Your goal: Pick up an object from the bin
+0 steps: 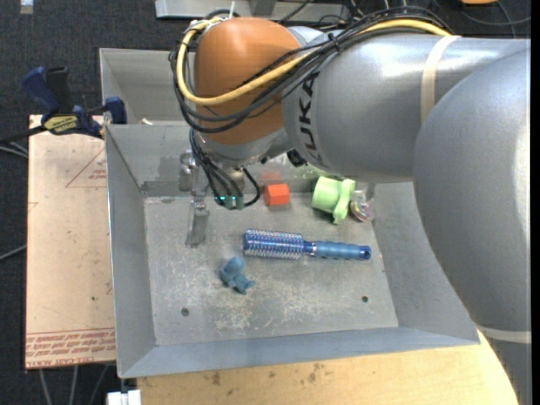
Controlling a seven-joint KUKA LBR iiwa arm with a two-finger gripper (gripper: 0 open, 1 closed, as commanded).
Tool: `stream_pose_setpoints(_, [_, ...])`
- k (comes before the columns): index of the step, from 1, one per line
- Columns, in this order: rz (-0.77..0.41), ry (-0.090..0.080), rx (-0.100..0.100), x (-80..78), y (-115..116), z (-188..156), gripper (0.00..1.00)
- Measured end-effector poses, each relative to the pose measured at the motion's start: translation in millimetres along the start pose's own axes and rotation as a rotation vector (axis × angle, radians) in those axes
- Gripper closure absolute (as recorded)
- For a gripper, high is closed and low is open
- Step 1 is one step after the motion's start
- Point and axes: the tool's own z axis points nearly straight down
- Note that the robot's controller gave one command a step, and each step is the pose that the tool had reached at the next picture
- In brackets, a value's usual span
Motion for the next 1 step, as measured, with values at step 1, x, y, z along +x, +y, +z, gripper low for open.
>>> stream_pose_setpoints(1, [0.052, 0.003, 0.003, 43.5, -65.5, 107.0, 0.0])
